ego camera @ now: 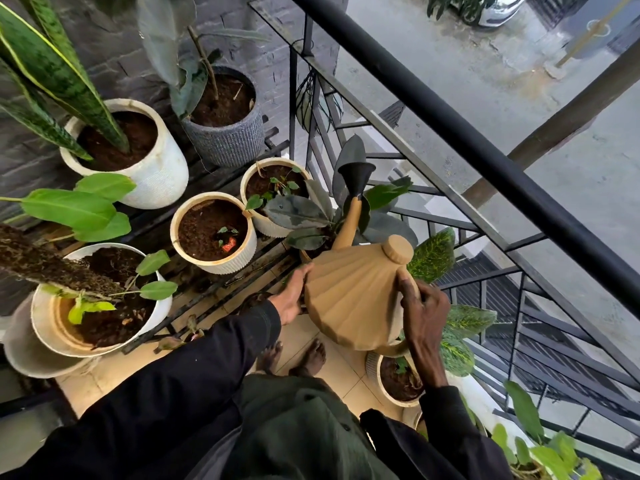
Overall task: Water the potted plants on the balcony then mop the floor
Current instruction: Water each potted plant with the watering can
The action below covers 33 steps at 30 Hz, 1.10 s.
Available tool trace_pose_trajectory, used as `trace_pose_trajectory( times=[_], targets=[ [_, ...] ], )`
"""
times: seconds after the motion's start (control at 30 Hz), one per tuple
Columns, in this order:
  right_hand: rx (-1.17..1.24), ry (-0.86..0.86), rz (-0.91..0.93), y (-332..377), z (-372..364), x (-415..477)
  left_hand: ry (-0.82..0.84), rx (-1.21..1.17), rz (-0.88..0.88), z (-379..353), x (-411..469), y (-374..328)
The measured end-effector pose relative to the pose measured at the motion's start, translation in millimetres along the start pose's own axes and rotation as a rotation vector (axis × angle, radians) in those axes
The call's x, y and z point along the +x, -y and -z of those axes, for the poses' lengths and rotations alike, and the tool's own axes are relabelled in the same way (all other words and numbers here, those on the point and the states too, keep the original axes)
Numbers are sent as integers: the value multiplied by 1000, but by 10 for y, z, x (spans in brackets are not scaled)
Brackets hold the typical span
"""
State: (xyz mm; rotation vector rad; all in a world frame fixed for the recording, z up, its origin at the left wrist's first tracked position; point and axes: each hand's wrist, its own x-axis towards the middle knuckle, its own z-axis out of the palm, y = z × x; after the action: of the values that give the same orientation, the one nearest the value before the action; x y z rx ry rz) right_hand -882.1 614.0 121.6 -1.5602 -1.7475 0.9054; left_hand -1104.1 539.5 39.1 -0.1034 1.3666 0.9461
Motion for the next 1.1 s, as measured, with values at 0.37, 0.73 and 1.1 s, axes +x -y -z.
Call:
trace_pose_trajectory(
  times=[0.37, 0.73, 1.1],
  targets=[
    [91, 33, 28, 86, 79, -35, -48, 0, -100, -23, -170, -39],
    [146, 98, 132, 353, 37, 5, -56, -128, -119, 103, -241, -228],
    [141, 114, 154, 655, -323, 130, -12, -135, -135, 522, -280, -656]
  ],
)
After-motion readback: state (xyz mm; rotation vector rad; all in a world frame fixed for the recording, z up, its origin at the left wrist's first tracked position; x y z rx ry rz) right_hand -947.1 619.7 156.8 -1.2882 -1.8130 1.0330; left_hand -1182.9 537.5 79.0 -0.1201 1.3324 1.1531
